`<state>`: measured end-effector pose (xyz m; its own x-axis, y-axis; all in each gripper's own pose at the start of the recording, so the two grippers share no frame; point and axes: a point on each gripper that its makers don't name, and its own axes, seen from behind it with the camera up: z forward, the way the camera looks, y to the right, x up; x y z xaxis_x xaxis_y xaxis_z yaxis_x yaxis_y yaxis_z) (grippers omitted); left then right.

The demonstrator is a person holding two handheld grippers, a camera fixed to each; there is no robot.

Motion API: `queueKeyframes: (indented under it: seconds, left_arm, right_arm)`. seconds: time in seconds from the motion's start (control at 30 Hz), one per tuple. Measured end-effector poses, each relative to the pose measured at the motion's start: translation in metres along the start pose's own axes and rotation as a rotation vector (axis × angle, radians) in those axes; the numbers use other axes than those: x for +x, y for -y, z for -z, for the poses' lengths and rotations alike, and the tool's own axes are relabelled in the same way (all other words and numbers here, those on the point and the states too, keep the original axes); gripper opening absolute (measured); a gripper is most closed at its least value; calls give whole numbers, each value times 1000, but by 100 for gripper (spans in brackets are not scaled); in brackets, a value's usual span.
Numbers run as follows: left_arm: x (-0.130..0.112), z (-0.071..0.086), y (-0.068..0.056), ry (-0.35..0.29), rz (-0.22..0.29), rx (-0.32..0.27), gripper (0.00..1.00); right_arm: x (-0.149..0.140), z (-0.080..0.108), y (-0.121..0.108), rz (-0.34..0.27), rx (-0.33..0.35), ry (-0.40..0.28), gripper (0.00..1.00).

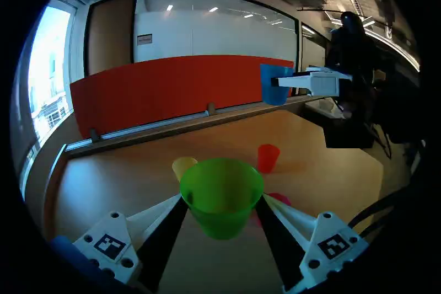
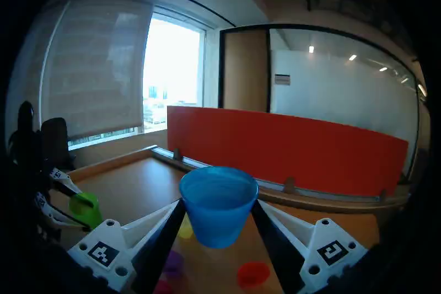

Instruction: Pour water

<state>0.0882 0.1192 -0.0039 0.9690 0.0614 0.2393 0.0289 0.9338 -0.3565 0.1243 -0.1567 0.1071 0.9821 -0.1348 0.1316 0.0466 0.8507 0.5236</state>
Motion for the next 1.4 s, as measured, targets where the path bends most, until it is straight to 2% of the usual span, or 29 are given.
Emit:
queueKeyframes:
  seconds: [0.2,0.4,0.9,1.17,1.4]
  left_arm:
    - [6,3,-7,-8,-17,-15,85]
    - [13,6,-17,-19,-27,-31,85]
    - [31,19,-39,-67,-15,-54,85]
    - [39,25,-47,-81,-27,-65,84]
    - [44,28,-52,-94,-35,-75,85]
  right_arm:
    - [12,28,-2,22,-27,-38,88]
    - [21,57,0,15,-47,-74,89]
    - [16,119,3,-26,-89,-79,89]
    - [13,136,2,-28,-109,-81,88]
    - [14,140,12,-10,-85,-76,88]
